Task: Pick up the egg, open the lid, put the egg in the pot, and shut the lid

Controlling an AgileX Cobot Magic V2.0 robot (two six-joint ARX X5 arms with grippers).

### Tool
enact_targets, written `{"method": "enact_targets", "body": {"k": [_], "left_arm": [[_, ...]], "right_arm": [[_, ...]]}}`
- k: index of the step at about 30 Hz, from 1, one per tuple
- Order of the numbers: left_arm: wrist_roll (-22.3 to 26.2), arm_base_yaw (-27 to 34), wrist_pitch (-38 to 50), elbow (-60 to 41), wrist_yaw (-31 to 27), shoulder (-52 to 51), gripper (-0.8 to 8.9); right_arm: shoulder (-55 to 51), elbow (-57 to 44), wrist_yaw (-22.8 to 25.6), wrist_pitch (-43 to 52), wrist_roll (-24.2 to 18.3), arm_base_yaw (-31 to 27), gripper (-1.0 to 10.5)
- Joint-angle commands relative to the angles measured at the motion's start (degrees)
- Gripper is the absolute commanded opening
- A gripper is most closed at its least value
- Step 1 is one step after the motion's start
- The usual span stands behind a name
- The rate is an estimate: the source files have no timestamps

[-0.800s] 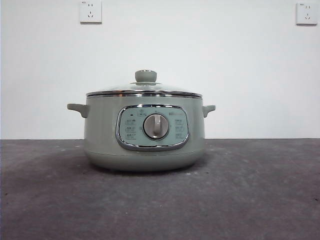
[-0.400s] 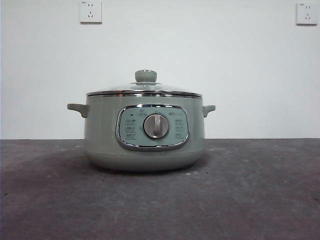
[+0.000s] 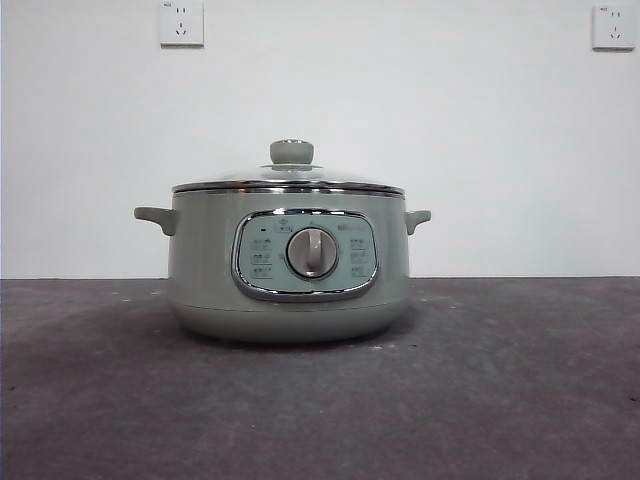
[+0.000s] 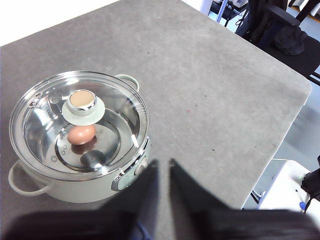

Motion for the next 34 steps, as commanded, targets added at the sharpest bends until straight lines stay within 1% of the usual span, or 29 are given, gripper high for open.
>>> {"method": "enact_targets", "body": {"k": [1, 3, 6, 20, 24, 28, 30, 32, 34], "left_arm": [[-0.15, 0.07, 0.07, 0.07, 0.39, 0.02, -0.08], [-0.15, 0.07, 0.09, 0.07, 0.37, 0.02, -0.06], [-0.15, 0.07, 0.15, 0.07, 0.37, 0.02, -0.04], [-0.2, 0.07, 0.13, 0.07, 0.39, 0.13, -0.04], [0.15, 0.09, 1.57, 0.07, 0.39, 0.42, -0.04], [2.86, 0.26, 1.64, 0.07, -0.04, 0.63, -0.04], [4.7, 0.33, 2.45, 0.04, -1.6, 0.68, -0.04], [8.17, 1.66, 4.48, 0.04, -4.31, 0.42, -0.04], [12.66, 4.37, 6.03, 0.02, -5.42, -0.7, -0.04]], "right_arm": [[0.02, -0.37, 0.24, -1.51, 0.0, 0.04, -0.1], [0.02, -0.37, 0.26, -1.51, 0.13, 0.04, -0.1], [0.02, -0.35, 0.24, -1.49, 2.19, 0.04, 0.0], [0.02, -0.35, 0.24, -1.49, 2.14, 0.04, 0.0], [0.02, -0.35, 0.24, -1.49, 2.14, 0.04, 0.0], [0.02, -0.35, 0.24, -1.49, 2.16, 0.04, 0.0], [0.02, -0.35, 0.24, -1.49, 2.16, 0.04, 0.0], [0.02, -0.35, 0.24, -1.49, 2.14, 0.04, 0.0], [0.02, -0.35, 0.24, -1.49, 2.14, 0.04, 0.0]]}}
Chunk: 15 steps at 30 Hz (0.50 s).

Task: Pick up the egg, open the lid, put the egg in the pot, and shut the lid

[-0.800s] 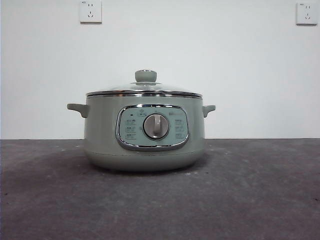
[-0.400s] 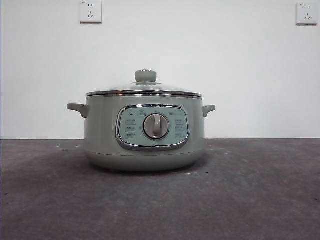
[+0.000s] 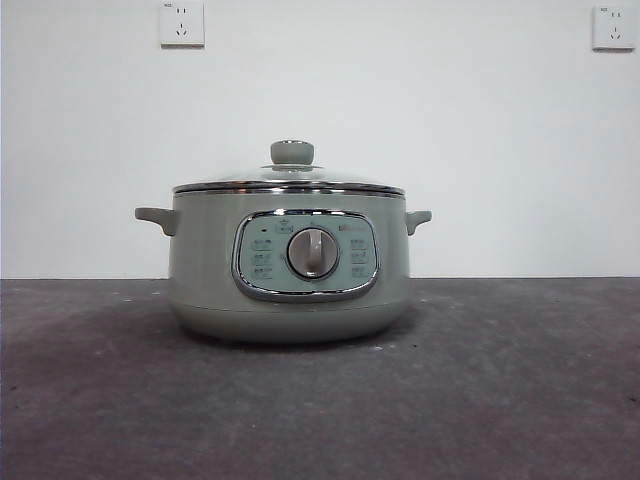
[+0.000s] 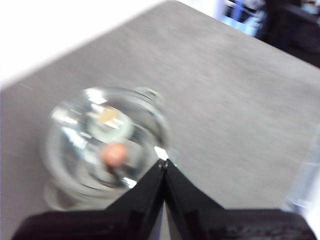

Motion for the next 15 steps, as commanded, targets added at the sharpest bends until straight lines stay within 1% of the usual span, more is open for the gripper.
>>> {"method": "enact_targets", "body": {"k": [1, 2, 4, 7, 12, 15], "left_arm": [[8.22, 3.87, 2.38, -0.04, -1.01, -1.64, -0.04], [9.35, 5.77, 3.48, -0.28, -0.61, -2.71, -0.04], [9.92, 8.41, 5.73, -1.44, 0.74, -4.68, -0.04], [10.78, 12.74, 11.23, -6.32, 2.12, -9.25, -0.04], [12.07, 18.6, 22.64, -21.46, 1.57, -19.63, -0.04], [12.04, 21.14, 29.14, -33.53, 1.51, -27.12, -0.04]], "right_arm": [[0.0, -0.35, 0.24, -1.49, 0.59, 0.04, 0.0], [0.0, -0.35, 0.24, -1.49, 0.61, 0.04, 0.0], [0.0, -0.35, 0.24, -1.49, 0.59, 0.04, 0.0], [0.04, -0.35, 0.24, -1.49, 0.61, 0.04, 0.0], [0.37, -0.35, 0.24, -1.49, 0.59, 0.04, 0.0], [0.37, -0.35, 0.24, -1.49, 0.61, 0.04, 0.0]]}}
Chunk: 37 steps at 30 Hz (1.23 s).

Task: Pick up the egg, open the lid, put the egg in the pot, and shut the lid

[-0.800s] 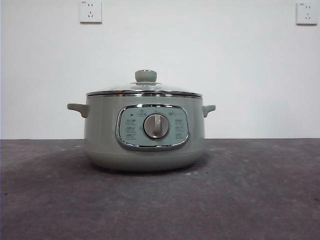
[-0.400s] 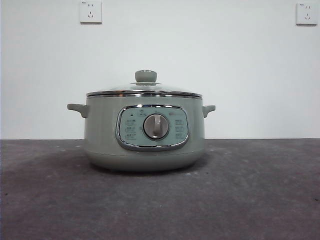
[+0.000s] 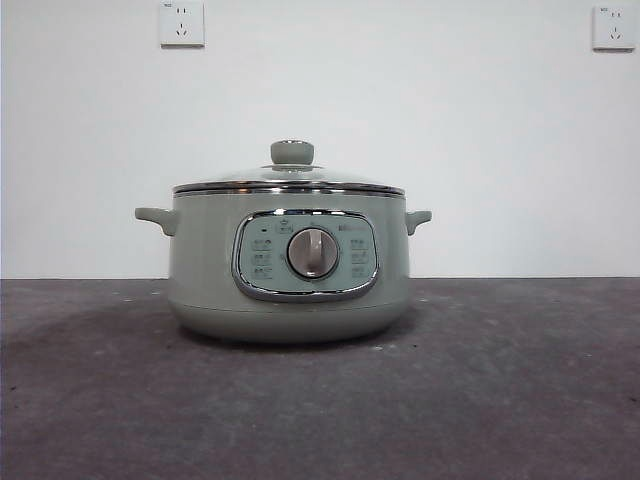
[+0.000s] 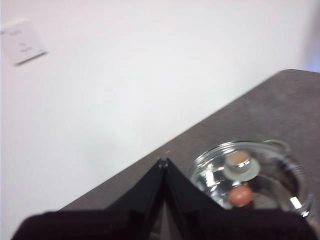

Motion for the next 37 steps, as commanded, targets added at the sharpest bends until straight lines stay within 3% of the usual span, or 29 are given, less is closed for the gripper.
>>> {"method": "enact_targets", "body": {"k": [1, 9, 17, 24, 29, 37], "left_arm": [[0.94, 1.7, 4.9, -11.61, 0.22, -6.01, -0.04], [-3.39, 4.0, 18.16, -41.72, -0.17, -22.64, -0.04], [-8.85, 4.9, 21.57, -59.54, -9.31, -34.07, -0.04], [-13.44, 4.94, 21.55, -68.24, -14.64, -41.18, -0.04], [-17.77, 5.05, 22.56, -72.85, -14.82, -44.96, -0.04], [-18.38, 5.14, 23.71, -72.83, -13.99, -44.98, -0.04]], "right_arm": [[0.09, -0.35, 0.24, -1.46, 0.61, 0.04, 0.0], [0.11, -0.35, 0.24, -1.46, 0.59, 0.04, 0.0], [0.13, -0.35, 0.24, -1.46, 0.59, 0.04, 0.0], [0.13, -0.35, 0.24, -1.46, 0.59, 0.04, 0.0], [0.13, -0.35, 0.24, -1.46, 0.61, 0.04, 0.0], [0.13, -0.35, 0.24, -1.46, 0.61, 0.04, 0.0]]}}
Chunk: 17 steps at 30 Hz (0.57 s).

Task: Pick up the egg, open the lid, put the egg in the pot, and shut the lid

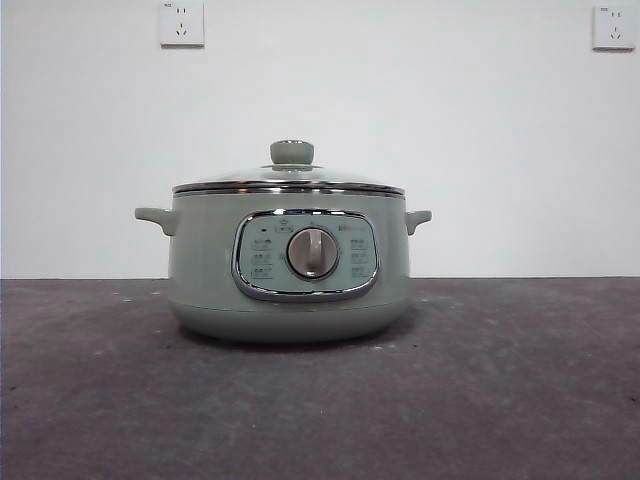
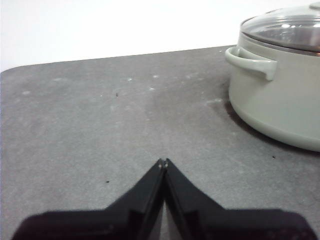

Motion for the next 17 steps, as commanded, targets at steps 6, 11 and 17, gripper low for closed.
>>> {"method": "enact_targets", "body": {"k": [6, 11, 17], "left_arm": [[-0.85, 0.17, -0.04, -0.74, -0.07, 0.79, -0.04], [-0.87, 0.17, -0.07, -0.74, -0.07, 1.53, -0.04], [-0.85, 0.17, -0.07, -0.74, -0.07, 2.51, -0.04]], "right_arm": [[0.0, -0.35, 0.24, -1.49, 0.61, 0.04, 0.0], [0.0, -0.35, 0.24, -1.49, 0.59, 0.04, 0.0], [0.0, -0.35, 0.24, -1.49, 0.59, 0.04, 0.0]]}}
